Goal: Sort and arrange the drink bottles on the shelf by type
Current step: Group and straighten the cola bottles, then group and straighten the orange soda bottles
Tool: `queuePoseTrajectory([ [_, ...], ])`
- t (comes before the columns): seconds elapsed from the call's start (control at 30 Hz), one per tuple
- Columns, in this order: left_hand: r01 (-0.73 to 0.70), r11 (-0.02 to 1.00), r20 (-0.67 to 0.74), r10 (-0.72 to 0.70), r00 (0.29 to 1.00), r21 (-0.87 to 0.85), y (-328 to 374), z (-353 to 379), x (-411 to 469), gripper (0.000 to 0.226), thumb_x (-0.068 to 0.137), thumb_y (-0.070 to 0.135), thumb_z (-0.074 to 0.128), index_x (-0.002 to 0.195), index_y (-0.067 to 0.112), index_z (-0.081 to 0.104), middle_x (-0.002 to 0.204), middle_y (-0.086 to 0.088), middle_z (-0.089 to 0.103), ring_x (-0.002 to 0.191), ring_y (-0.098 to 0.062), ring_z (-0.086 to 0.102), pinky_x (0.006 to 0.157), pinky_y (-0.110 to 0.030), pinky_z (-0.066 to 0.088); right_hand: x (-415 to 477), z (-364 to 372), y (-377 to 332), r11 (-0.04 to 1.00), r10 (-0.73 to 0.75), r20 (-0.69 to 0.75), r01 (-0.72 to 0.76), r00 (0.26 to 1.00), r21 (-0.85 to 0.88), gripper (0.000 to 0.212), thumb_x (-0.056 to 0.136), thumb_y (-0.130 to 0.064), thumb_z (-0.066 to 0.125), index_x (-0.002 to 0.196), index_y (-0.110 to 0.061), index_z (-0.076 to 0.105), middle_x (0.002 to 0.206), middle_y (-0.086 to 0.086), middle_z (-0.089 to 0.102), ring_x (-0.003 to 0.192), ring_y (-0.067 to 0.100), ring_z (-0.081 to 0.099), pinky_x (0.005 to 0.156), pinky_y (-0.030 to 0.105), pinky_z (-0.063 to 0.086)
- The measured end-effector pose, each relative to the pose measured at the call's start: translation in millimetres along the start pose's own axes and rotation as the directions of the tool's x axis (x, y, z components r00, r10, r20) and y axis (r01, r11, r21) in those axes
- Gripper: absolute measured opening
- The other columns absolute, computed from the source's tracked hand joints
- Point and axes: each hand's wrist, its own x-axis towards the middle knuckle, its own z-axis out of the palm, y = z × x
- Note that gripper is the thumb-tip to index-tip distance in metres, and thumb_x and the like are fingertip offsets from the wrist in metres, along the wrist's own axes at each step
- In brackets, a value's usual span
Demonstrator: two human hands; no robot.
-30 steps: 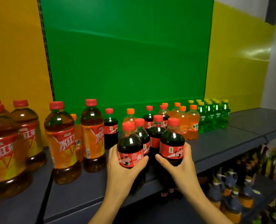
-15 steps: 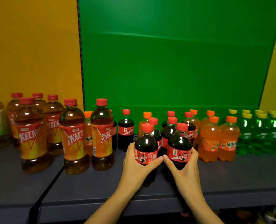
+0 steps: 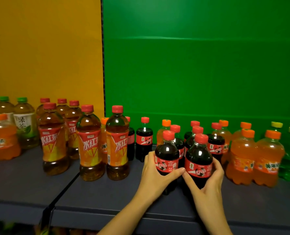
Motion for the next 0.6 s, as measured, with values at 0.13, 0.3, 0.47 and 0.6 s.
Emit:
queuePoseTrajectory([
  [0.13, -0.008, 0.999, 0.016, 0.008, 1.000, 0.052, 5, -18, -14, 0.080, 0.050, 0.066, 0.070, 0.118, 0.037, 0.040, 0.121, 0.018, 0.049, 0.112, 0.007, 0.048, 0.087, -0.009, 0.041, -4, -3, -4, 0.989, -0.142, -0.091, 0.138, 0.986, -0.048, 0.083, 0.072, -0.013, 0.076, 0.135, -0.033, 0.025, 0.136, -0.009, 0.028, 0.131, 0.011, 0.028, 0.108, 0.034, 0.027],
  [0.3, -0.138, 0.984, -0.065, 0.146, 0.987, 0.108, 14, -72, -31, 0.042, 0.068, 0.050, 0.072, 0.102, 0.033, 0.052, 0.102, 0.018, 0.059, 0.098, 0.000, 0.056, 0.083, -0.014, 0.044, 1, -10, -24, 0.938, -0.343, -0.122, 0.333, 0.931, -0.098, 0.069, 0.070, -0.043, 0.057, 0.131, -0.022, 0.035, 0.122, -0.032, 0.031, 0.126, 0.003, 0.030, 0.105, 0.006, 0.022],
  [0.47, -0.263, 0.954, -0.192, 0.287, 0.939, 0.141, 42, -133, -28, 0.019, 0.074, 0.032, 0.071, 0.085, 0.022, 0.061, 0.086, 0.003, 0.064, 0.074, -0.011, 0.060, 0.067, -0.015, 0.048, 18, -13, -65, 0.879, -0.456, -0.015, 0.448, 0.890, -0.165, 0.043, 0.076, -0.039, 0.051, 0.117, -0.031, 0.045, 0.114, -0.022, 0.042, 0.115, 0.001, 0.040, 0.099, 0.006, 0.028],
  [0.6, -0.368, 0.883, -0.203, 0.433, 0.878, 0.290, 76, -184, -4, 0.018, 0.077, 0.039, 0.063, 0.086, 0.023, 0.059, 0.083, 0.006, 0.061, 0.077, -0.004, 0.059, 0.067, -0.010, 0.047, 51, -2, -104, 0.851, -0.456, 0.175, 0.485, 0.873, -0.203, 0.030, 0.079, -0.038, 0.057, 0.107, -0.027, 0.051, 0.102, -0.017, 0.052, 0.097, -0.001, 0.051, 0.088, 0.012, 0.039],
])
